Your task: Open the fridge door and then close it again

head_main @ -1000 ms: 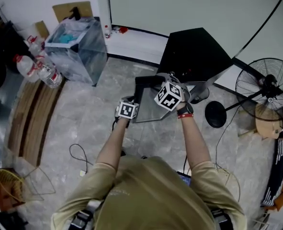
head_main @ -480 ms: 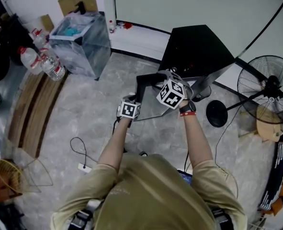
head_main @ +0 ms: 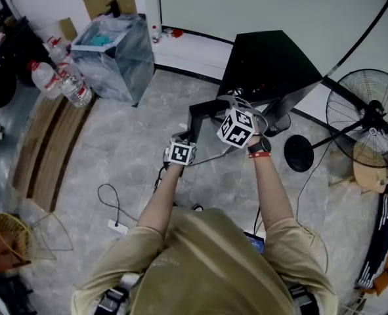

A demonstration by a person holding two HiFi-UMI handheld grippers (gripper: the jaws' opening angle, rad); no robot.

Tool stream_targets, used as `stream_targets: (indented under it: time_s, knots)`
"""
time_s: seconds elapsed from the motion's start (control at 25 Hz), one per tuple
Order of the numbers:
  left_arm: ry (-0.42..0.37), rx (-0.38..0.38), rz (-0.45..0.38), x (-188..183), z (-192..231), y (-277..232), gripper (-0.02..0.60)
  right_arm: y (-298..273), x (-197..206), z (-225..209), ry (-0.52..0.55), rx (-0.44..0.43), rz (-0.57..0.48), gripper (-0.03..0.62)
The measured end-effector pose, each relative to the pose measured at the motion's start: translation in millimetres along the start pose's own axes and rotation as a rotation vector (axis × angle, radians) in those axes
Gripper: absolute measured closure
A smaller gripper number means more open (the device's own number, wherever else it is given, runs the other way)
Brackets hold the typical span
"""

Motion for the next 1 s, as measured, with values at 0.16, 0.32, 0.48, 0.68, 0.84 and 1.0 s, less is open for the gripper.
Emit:
stream_targets:
  time_s: [0.16,0.32,0.48,0.68,0.84,1.0]
  knots:
    - [-0.017,-0.017,-0.013,-0.6,0.9,-0.7,0.483,1.2,2.4,-0.8,0.024,-0.009,-0.012,0.326]
    - [-0.01,-0.006,-0.018,0.2,3.0,7.0,0.483,8.2,6.9,-0.5,-0.017,0.026,-0.031,0.324]
    - [-0.034,-0.016,-0.053,-4.4,5.8,30.9,0.483,22.2,8.4,-0.4,-0.134,0.115,-0.078,0.326]
    - [-0.05,-0.042,-0.135,-24.5,4.6,67.3,0.483,39.1,12.2,3.0,-0.469,0.172,-0.234,0.347]
    - [-0.033,-0.067,-0.215,-38.8,6.4,88.3,0.485,54.3,12.6,10.8,-0.692,0.211,-0.359,0.374]
    - [-0.017,-0.089,-0.287,-53.0,7.5,107.0,0.503,66.4,15.5,17.8,-0.8,0.27,-0.412,0.394]
Point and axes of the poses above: the fingertips, and each gripper's own axes: y backward along the fingers, z to its left, x out of its underside, the point moved 5 cm from there along y, backward along the fingers
